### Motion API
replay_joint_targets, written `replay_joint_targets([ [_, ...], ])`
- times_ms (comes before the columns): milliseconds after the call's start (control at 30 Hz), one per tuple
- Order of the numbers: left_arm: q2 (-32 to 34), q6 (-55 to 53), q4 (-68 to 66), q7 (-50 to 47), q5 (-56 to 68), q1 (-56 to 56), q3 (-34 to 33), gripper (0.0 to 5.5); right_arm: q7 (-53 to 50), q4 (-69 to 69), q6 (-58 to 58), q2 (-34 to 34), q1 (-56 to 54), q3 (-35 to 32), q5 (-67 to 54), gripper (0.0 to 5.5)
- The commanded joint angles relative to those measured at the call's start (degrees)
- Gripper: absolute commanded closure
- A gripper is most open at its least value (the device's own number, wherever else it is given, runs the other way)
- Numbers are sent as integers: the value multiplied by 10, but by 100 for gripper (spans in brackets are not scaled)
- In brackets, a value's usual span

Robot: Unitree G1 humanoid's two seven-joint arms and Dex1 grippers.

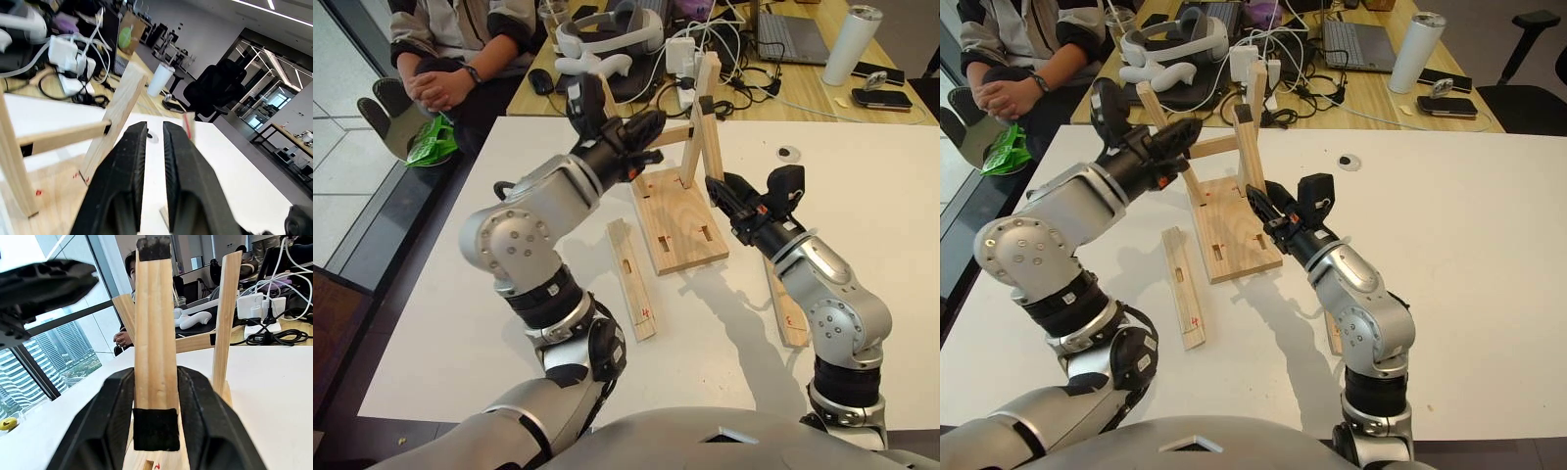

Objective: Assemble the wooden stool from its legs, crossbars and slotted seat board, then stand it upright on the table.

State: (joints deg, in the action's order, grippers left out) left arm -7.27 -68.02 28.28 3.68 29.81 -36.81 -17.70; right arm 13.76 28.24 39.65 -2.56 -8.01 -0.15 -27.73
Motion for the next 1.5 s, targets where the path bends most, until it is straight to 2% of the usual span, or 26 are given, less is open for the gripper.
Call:
replay_joint_targets([
  [33,-84,117,37,-29,-23,131,89,488,-29,-18,-45,37,10,11,12,422],
  [133,-69,128,82,-18,3,226,134,488,-33,-31,-78,49,16,20,20,422],
  [200,-56,112,102,-11,38,254,131,488,-27,-35,-90,54,20,25,20,422],
  [433,20,60,78,-4,160,216,88,488,32,-23,-95,24,32,57,-3,422],
  [567,34,55,62,-14,198,189,74,488,70,-24,-85,-2,24,64,-21,422],
  [700,41,66,41,-11,206,174,87,488,92,-29,-86,-9,15,96,-17,422],
  [867,72,75,42,9,215,172,100,424,93,-29,-87,-18,11,102,-15,422],
  [1267,160,82,13,8,241,148,67,273,52,-54,-94,-46,3,64,23,422],
  [1500,168,70,-29,-3,231,136,95,269,66,-39,-104,-42,-5,75,18,422],
])
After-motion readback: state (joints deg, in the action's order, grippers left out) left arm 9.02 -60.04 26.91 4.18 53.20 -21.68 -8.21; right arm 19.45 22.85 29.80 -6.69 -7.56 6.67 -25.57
